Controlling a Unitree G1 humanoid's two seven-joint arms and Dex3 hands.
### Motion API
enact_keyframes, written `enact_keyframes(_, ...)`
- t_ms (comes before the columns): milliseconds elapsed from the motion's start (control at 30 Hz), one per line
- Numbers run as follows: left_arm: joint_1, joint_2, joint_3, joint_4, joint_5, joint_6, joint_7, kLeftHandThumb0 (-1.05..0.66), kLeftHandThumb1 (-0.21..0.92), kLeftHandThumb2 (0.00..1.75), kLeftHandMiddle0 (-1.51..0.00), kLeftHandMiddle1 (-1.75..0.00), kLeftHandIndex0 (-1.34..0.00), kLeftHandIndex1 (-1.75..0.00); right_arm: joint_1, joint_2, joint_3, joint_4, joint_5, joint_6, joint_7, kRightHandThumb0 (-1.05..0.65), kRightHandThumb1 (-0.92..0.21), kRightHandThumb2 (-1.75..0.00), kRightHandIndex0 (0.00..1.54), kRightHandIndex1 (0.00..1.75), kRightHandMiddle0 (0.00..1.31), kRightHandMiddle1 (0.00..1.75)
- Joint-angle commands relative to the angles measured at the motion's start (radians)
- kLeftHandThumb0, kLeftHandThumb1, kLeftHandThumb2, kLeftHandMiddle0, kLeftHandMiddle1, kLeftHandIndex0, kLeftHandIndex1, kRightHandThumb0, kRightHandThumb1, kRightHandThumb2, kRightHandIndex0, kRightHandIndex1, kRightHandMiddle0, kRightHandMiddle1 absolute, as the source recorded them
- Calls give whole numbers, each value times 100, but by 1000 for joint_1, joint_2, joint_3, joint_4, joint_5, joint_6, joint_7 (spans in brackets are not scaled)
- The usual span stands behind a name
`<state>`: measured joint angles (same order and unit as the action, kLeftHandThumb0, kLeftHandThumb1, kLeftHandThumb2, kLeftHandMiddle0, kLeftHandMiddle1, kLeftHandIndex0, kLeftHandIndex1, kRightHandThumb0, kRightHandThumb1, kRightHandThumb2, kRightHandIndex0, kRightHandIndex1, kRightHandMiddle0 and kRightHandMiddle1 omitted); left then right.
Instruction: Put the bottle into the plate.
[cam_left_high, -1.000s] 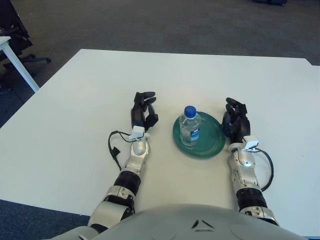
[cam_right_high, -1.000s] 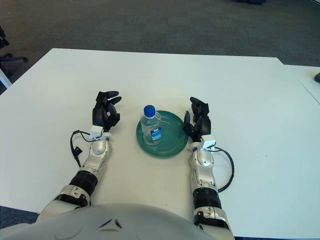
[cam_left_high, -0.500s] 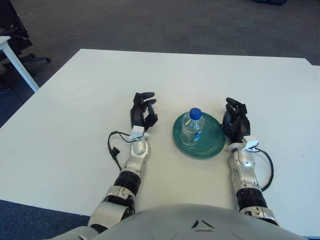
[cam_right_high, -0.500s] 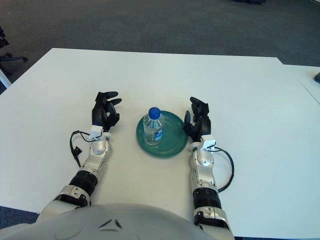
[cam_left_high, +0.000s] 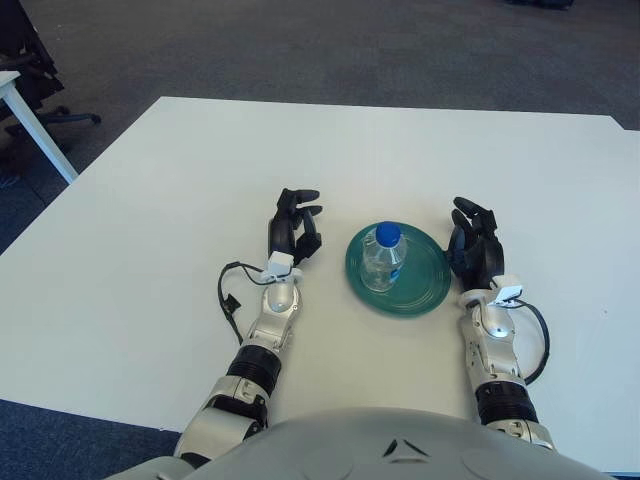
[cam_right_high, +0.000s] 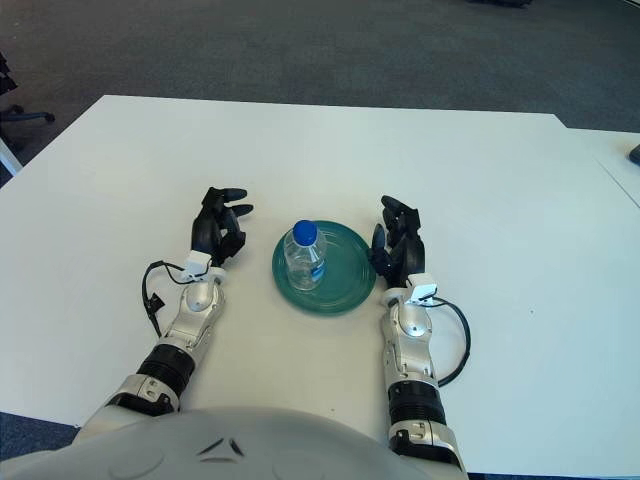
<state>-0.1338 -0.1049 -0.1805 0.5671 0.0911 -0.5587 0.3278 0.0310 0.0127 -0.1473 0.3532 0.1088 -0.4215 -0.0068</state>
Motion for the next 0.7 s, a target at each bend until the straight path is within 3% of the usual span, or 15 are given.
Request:
enact_keyframes(0, 88, -48, -23, -28, 12, 95, -28, -62, 92, 93, -57, -86, -39, -115, 77, 11, -5, 31, 18, 57, 9, -50, -86, -72, 45, 39, 0, 91)
enact_keyframes(333, 144, -31, -26, -199, -26, 316, -104, -56, 92, 89, -54, -76, -32, -110, 87, 18, -2, 12, 15, 23, 26, -46, -79, -80, 41, 44, 0, 90)
enact_keyframes(667, 167, -23, -23, -297, -31, 443, -144, -58, 92, 88, -53, -72, -31, -107, 95, 26, 2, 5, 7, 7, 30, -44, -79, -84, 39, 45, 0, 88)
